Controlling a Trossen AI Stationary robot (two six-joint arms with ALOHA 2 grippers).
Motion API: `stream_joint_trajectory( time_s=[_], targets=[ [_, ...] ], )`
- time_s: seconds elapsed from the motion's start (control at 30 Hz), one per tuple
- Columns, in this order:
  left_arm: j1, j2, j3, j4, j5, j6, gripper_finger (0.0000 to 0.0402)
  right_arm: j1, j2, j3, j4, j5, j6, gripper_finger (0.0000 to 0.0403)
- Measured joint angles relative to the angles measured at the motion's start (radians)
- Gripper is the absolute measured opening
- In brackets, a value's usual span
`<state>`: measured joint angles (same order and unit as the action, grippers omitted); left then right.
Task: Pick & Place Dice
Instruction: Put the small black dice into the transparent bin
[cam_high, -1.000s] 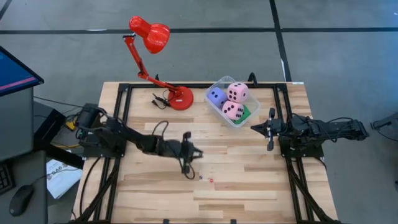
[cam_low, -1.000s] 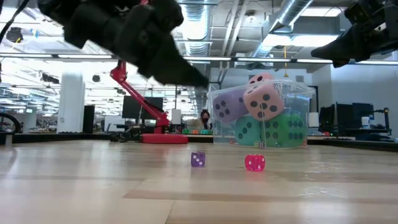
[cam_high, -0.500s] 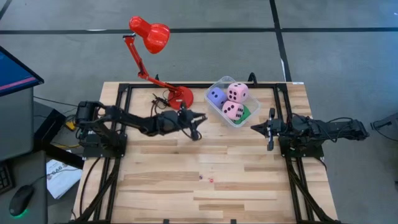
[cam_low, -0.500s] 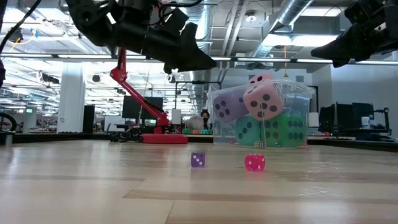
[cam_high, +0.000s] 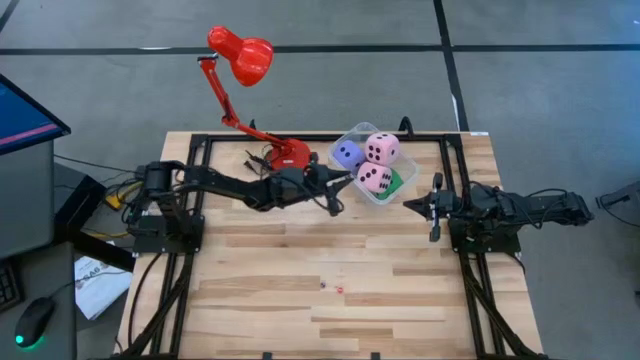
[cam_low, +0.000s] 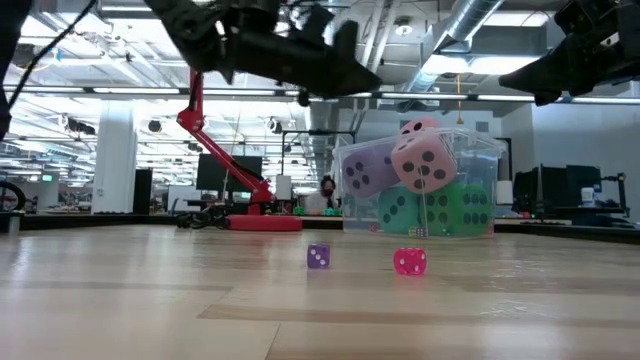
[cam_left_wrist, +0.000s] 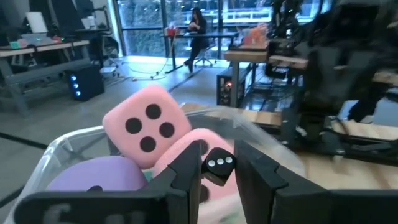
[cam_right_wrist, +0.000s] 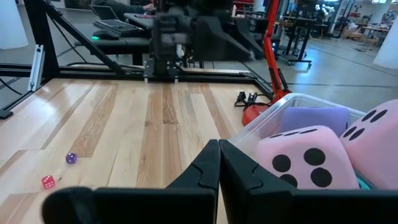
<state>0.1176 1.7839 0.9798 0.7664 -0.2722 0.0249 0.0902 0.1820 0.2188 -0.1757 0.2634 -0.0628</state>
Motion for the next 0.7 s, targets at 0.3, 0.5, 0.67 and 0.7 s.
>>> stream_joint_trajectory(
  time_s=[0.3, 0.5, 0.67, 0.7],
  targets=[
    [0.057, 0.172, 0.158, 0.000, -0.006, 0.001, 0.0072, 0.000, 0.000, 0.000, -0.003, 0.000, 0.000, 0.0000],
    [0.084, 0.209, 0.185, -0.001, -0.008, -0.003, 0.0076, 0.000, 0.000, 0.000, -0.004, 0.000, -0.002, 0.0000],
    [0.086, 0.209, 0.185, -0.001, -0.009, -0.004, 0.0110, -0.001, 0.000, 0.000, -0.004, 0.000, -0.016, 0.0000],
    [0.086, 0.209, 0.185, -0.001, -0.009, -0.004, 0.0121, -0.001, 0.000, 0.000, -0.004, 0.000, -0.016, 0.0000]
  ],
)
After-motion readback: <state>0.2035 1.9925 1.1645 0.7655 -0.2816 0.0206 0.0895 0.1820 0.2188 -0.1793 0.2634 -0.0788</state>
